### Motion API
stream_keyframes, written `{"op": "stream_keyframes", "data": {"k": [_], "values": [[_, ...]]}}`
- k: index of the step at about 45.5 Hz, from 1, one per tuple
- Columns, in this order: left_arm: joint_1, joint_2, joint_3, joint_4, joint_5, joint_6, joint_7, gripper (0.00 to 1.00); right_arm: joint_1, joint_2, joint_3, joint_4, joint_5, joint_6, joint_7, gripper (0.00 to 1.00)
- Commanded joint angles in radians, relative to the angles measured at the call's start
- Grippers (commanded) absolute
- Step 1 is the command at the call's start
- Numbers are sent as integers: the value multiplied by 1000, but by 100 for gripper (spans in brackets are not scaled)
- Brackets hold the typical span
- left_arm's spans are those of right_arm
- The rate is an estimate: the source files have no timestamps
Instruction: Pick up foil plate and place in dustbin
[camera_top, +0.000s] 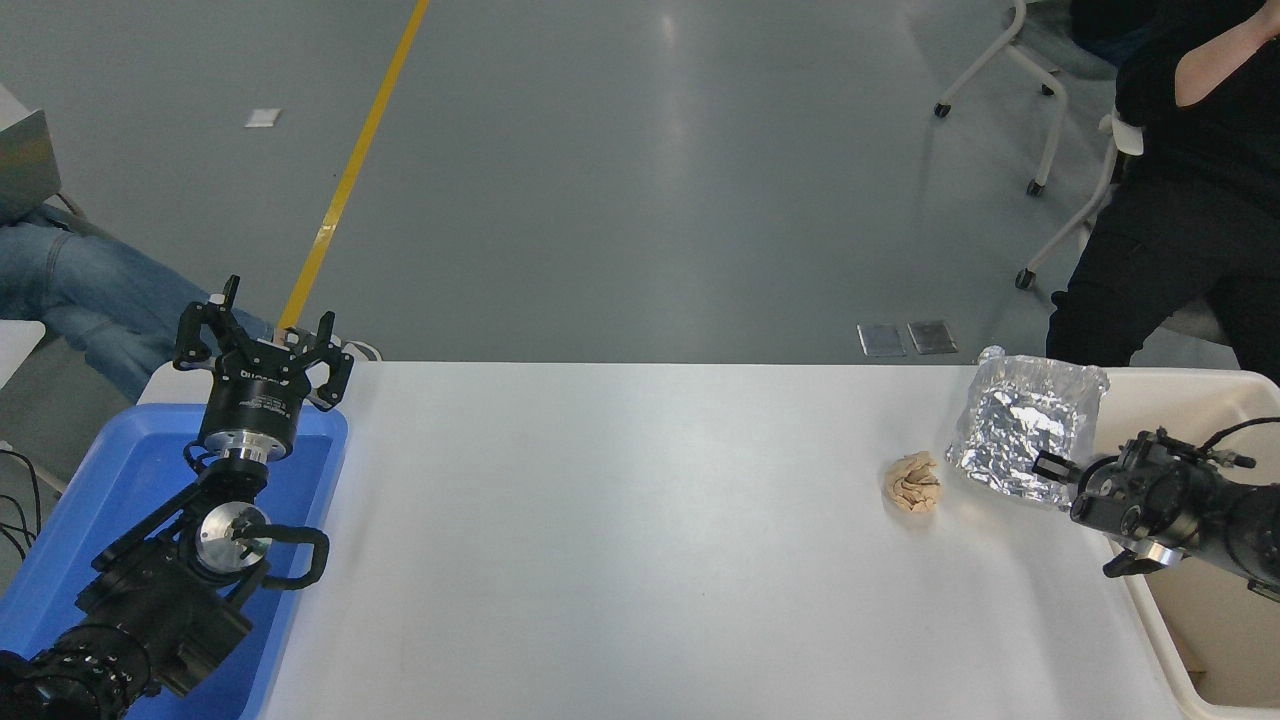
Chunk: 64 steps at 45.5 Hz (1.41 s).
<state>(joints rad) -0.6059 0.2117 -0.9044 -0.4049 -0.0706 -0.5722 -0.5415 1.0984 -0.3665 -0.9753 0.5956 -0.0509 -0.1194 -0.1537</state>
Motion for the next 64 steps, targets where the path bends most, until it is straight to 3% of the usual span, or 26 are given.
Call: {"op": "stream_keyframes", "data": {"k": [1, 23, 38, 64], "values": [[0, 0, 1, 0, 0, 0, 0, 99, 170, -114, 1, 53, 0, 75, 5, 0], [0, 0, 1, 0, 0, 0, 0, 99, 606, -302, -14, 322, -1, 314, 3, 0], [0, 0, 1, 0, 0, 0, 2, 99, 811, -388, -14, 339, -23, 477, 5, 0], [0, 0, -1, 0, 0, 0, 0, 99, 750, -422, -14, 248, -50, 489, -6, 0]]}}
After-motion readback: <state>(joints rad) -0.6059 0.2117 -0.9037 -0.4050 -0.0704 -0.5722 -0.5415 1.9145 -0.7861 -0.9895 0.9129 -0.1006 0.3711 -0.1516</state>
